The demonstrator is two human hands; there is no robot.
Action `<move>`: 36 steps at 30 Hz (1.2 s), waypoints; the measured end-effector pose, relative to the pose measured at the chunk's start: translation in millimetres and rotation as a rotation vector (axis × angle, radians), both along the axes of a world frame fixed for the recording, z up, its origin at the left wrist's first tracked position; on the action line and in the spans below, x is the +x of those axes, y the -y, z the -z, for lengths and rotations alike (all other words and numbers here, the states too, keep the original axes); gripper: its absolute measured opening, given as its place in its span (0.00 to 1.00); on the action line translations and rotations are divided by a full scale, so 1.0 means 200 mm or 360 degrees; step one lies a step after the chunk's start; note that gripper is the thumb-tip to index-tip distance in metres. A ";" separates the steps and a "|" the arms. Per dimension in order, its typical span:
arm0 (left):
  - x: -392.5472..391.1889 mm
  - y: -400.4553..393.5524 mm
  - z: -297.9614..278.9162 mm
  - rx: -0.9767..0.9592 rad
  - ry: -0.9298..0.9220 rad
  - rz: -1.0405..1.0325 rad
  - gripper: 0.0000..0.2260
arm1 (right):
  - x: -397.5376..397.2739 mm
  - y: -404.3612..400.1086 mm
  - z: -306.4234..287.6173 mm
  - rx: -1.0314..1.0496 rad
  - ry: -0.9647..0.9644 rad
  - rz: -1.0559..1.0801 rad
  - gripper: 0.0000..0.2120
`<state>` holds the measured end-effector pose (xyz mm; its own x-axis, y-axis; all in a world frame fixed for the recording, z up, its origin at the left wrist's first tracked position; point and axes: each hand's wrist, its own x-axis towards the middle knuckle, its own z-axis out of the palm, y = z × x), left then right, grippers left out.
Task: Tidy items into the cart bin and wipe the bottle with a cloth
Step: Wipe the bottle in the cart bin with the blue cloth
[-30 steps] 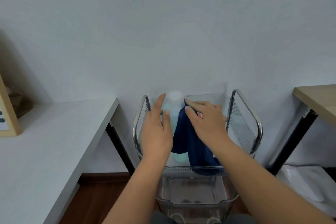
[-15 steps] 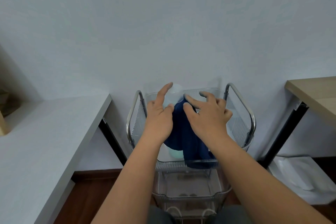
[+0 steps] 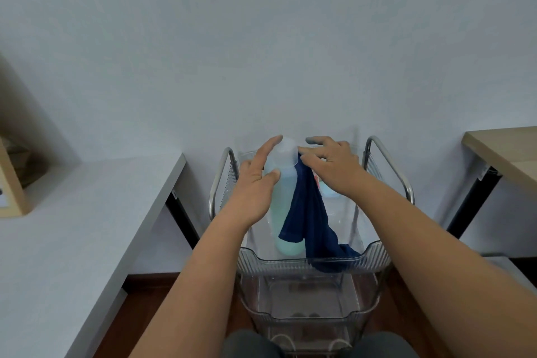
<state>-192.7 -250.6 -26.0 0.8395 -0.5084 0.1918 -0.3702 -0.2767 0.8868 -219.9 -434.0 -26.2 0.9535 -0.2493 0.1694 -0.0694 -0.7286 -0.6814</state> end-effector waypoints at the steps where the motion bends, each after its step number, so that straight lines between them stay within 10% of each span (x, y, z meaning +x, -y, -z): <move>1: 0.00 -0.01 0.00 0.0024 0.0017 0.0015 0.28 | -0.01 -0.01 0.00 0.0004 0.0003 0.0018 0.17; 13: -0.08 0.10 0.09 -0.0194 0.0231 -0.0347 0.22 | -0.18 -0.26 0.09 -0.0219 0.0132 0.0427 0.22; 20: 0.00 0.10 0.08 -0.0501 -0.0223 -0.0310 0.30 | -0.12 -0.21 0.07 -0.0291 0.0060 0.0453 0.21; 36: 0.08 -0.02 0.04 -0.0260 -0.0275 0.0214 0.25 | 0.02 0.04 -0.01 0.0038 0.0144 -0.0237 0.15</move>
